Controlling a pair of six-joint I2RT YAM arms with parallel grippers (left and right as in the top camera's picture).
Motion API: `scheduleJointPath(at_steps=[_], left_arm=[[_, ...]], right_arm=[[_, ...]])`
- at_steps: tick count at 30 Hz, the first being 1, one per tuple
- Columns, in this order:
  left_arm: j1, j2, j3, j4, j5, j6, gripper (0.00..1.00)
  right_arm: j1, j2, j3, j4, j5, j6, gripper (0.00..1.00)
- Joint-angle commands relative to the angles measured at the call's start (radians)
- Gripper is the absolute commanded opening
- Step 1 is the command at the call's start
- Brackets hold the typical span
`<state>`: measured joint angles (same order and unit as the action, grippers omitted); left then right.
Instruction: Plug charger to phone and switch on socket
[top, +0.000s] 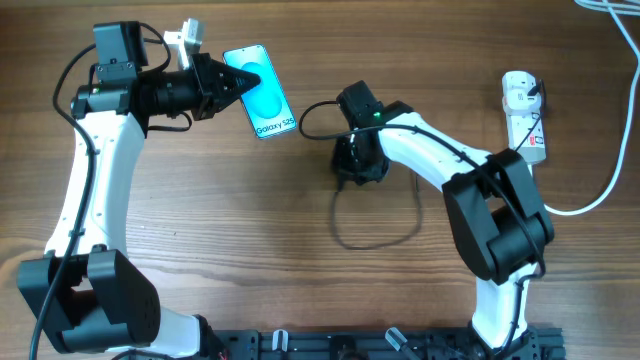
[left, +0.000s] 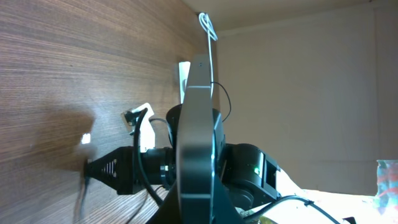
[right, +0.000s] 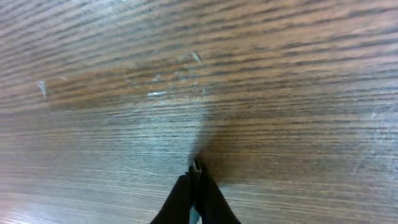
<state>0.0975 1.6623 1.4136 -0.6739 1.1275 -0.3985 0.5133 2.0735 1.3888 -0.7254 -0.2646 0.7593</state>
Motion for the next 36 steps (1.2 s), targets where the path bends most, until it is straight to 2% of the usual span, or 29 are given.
scheduleJointPath(at_steps=[1,6,10,20,23,29,34,36], left_arm=[[-0.002,-0.013,0.008,0.001,0.035,-0.003,0.04],[-0.002,-0.013,0.008,0.0,0.035,-0.003,0.04],[-0.002,-0.013,0.008,0.0,0.035,-0.003,0.04],[-0.002,-0.013,0.008,0.0,0.035,-0.003,0.04],[-0.002,-0.013,0.008,0.0,0.035,-0.003,0.04],[-0.002,-0.013,0.008,0.0,0.035,-0.003,0.04],[-0.002,-0.013,0.008,0.0,0.035,-0.003,0.04],[-0.002,-0.013,0.008,0.0,0.035,-0.003,0.04]], right_arm=[[-0.002,0.041,0.011,-0.014,0.041,0.01,0.05],[-0.017,0.04,0.124,-0.053,0.193,-0.08,0.05],[-0.017,0.04,0.185,-0.002,0.339,-0.169,0.05],[-0.031,0.078,0.184,-0.083,0.217,-0.203,0.05],[-0.062,0.081,0.184,-0.099,0.169,-0.203,0.11],[-0.074,0.111,0.183,-0.115,0.145,-0.22,0.13],[-0.074,0.113,0.183,-0.136,0.129,-0.226,0.31],[-0.074,0.113,0.183,-0.149,0.128,-0.194,0.34]])
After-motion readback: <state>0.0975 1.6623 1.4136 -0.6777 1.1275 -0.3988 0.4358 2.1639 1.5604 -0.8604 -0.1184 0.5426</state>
